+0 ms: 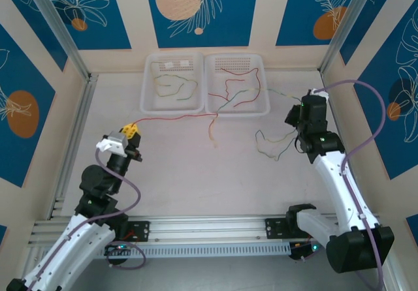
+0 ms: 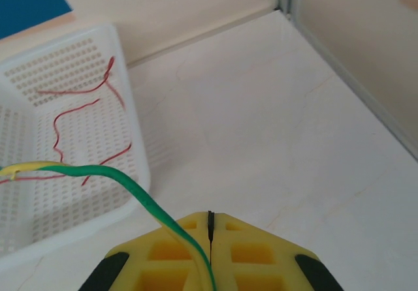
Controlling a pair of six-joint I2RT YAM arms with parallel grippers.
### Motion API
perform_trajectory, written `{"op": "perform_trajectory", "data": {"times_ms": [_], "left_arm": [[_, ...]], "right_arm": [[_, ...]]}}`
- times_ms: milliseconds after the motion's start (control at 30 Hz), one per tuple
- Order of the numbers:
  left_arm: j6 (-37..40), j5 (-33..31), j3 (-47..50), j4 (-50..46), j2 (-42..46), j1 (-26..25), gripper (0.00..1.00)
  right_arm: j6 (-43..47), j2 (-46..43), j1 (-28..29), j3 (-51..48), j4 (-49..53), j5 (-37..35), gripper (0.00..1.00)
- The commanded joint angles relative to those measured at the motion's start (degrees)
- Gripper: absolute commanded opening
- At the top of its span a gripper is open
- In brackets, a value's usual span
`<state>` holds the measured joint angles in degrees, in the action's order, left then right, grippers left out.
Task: Untangle the cables
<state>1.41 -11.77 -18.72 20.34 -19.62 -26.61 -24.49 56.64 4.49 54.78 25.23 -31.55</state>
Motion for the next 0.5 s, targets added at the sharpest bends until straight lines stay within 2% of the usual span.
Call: {"op": "perform_trajectory", "data": {"times_ms": [0, 200, 300, 367, 467], "left_arm": [[-1.3, -4.4, 0.6, 1.3, 2.3, 1.4, 0.0], [-1.8, -2.7, 0.4, 0.8, 1.8, 1.8, 0.0], [-1.8, -3.2, 0.3, 1.1, 1.7, 2.0, 0.0], [-1.8, -4.4, 0.3, 0.7, 2.4, 2.2, 0.0], [-2.0, -5.5, 1.2, 0.9, 3.9, 2.3, 0.0]], "right_arm": [[-2.6, -1.9, -3.8, 0.3, 1.9, -3.2, 0.0], [-7.2, -3.1, -11.5, 1.3, 4.2, 1.9, 0.0], [-7.5, -3.2, -13.1, 1.7, 5.4, -0.5, 0.0], [-8.6, -3.3, -16.7, 2.2, 7.1, -0.6, 0.0], [-11.6, -4.6, -23.4, 1.7, 7.5, 4.1, 0.0]]}}
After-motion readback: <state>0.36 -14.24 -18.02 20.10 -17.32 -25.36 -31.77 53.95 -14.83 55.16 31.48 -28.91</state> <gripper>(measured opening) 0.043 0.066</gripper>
